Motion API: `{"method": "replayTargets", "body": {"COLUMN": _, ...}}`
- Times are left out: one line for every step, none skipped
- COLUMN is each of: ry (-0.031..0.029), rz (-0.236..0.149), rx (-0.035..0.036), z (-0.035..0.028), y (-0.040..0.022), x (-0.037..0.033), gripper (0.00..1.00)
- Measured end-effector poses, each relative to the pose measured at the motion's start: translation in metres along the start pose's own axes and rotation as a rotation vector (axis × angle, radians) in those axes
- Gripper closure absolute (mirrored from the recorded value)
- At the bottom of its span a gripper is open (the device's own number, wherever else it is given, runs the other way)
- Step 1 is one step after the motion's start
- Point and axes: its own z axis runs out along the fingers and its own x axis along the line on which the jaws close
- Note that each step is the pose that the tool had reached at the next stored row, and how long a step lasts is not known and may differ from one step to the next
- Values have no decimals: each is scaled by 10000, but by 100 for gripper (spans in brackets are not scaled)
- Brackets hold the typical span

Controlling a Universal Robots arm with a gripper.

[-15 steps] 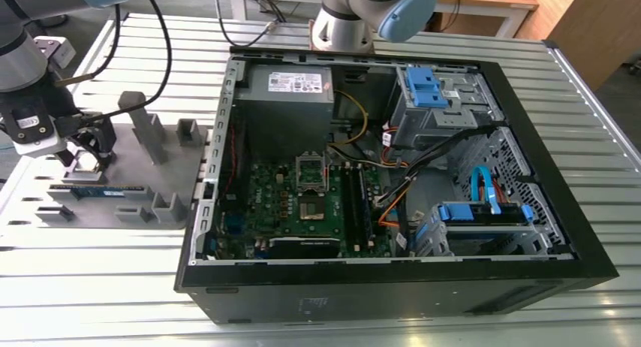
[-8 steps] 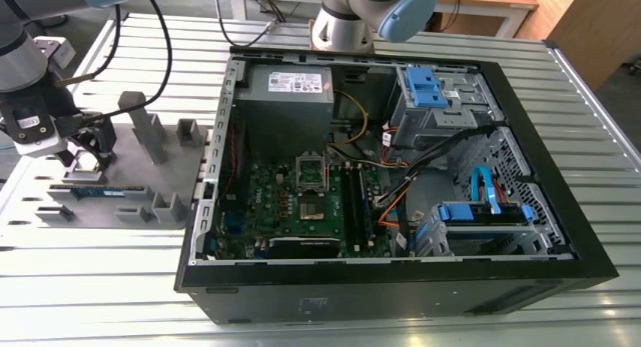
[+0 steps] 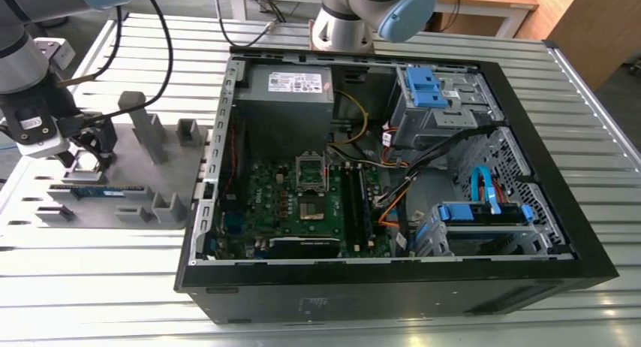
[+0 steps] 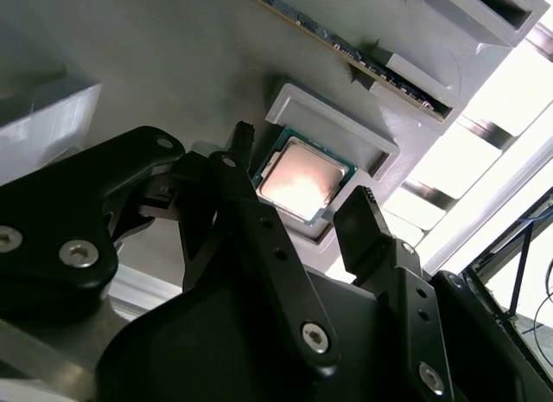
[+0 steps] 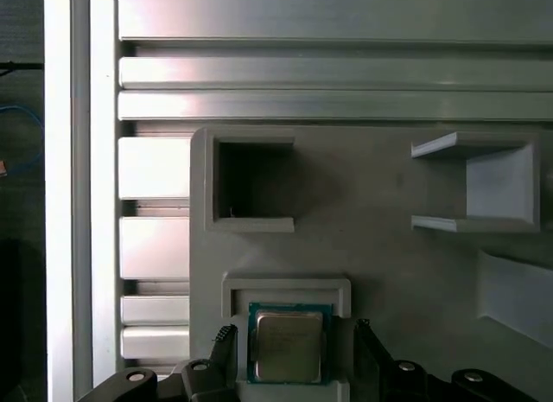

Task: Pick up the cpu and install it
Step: 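Pick up the cpu and move it towards the insertion slot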

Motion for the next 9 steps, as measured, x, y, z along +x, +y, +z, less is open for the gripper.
{"method": "replayTargets", "body": {"ry": 0, "rz": -30, "rx": -1, "z": 2, "y": 0, "x": 0, "gripper": 36}}
{"method": "replayTargets", "body": {"ry": -1, "rz": -55, "rx": -2, "z": 5, "y": 0, "x": 0, "gripper": 36}}
{"method": "replayTargets", "body": {"ry": -2, "rz": -69, "rx": -3, "z": 9, "y": 0, "x": 0, "gripper": 36}}
{"method": "replayTargets", "body": {"ry": -4, "rz": -78, "rx": -5, "z": 14, "y": 0, "x": 0, "gripper": 36}}
{"method": "replayTargets", "body": {"ry": -2, "rz": -81, "rx": -3, "z": 16, "y": 0, "x": 0, "gripper": 36}}
{"method": "replayTargets", "body": {"ry": -1, "rz": -82, "rx": -3, "z": 17, "y": 0, "x": 1, "gripper": 36}}
{"method": "replayTargets", "body": {"ry": -1, "rz": -83, "rx": -3, "z": 19, "y": 0, "x": 0, "gripper": 36}}
{"method": "replayTargets", "body": {"ry": -2, "rz": -83, "rx": -3, "z": 19, "y": 0, "x": 0, "gripper": 36}}
{"method": "replayTargets", "body": {"ry": -1, "rz": -82, "rx": -3, "z": 20, "y": 0, "x": 1, "gripper": 36}}
